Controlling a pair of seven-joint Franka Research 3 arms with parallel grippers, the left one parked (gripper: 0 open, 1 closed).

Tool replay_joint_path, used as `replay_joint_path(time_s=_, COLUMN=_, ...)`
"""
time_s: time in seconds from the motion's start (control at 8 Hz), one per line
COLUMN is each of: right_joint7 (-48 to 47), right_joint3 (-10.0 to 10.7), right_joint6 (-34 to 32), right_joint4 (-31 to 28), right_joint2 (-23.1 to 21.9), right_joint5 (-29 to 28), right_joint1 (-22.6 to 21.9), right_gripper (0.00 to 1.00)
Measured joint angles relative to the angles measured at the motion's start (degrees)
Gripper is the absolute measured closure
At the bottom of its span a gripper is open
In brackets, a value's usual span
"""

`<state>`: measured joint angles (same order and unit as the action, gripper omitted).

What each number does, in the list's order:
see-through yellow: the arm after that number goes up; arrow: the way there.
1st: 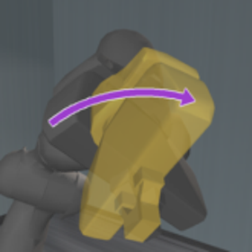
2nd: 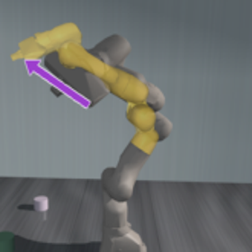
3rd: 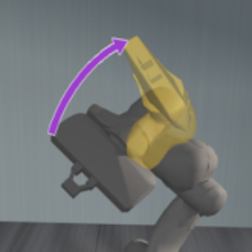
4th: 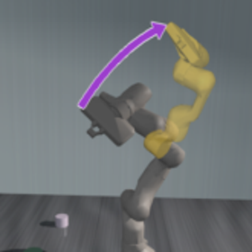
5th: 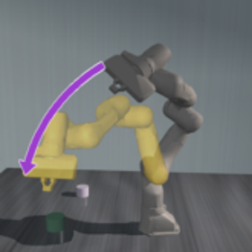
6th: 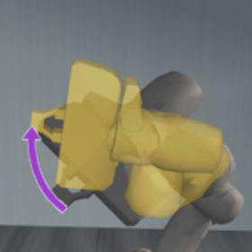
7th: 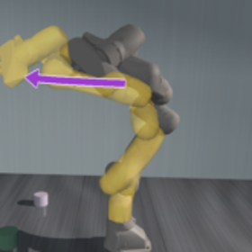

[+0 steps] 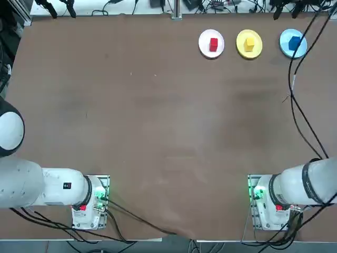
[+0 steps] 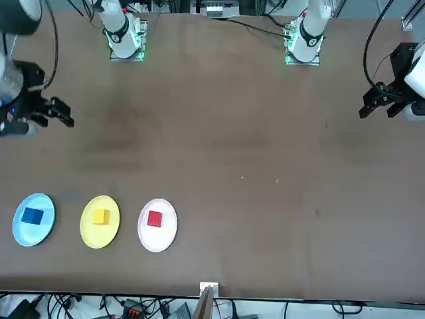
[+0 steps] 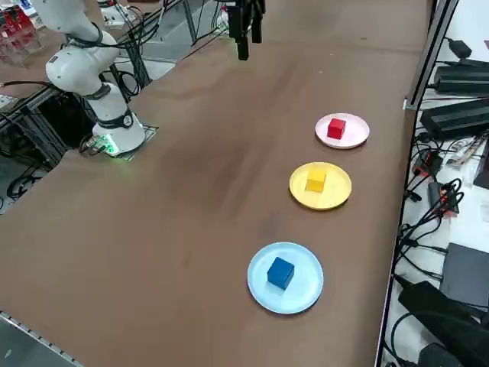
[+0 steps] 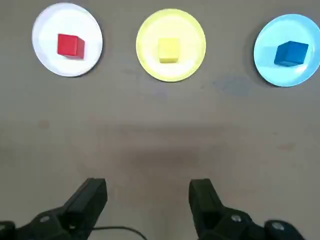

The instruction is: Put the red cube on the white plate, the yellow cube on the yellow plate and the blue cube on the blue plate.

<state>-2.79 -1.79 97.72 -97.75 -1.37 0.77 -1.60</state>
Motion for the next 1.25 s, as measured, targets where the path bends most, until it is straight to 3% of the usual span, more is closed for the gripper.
replay_joint_path(time_s=0.25, right_joint7=-0.25, right_joint3=0.31, right_joint6=1.73, right_joint4=-4.19, right_joint2=-3.79, right_joint5=-0.10, right_joint1=0.45, right_gripper=0.00)
replay_joint_path(time_s=1.25, right_joint7=-0.25, right_joint3=0.24, right_joint6=-0.24, right_joint4=-3.61, right_joint2=-4.18, right_joint5=-0.43, right_joint1=3.11, right_gripper=0.00)
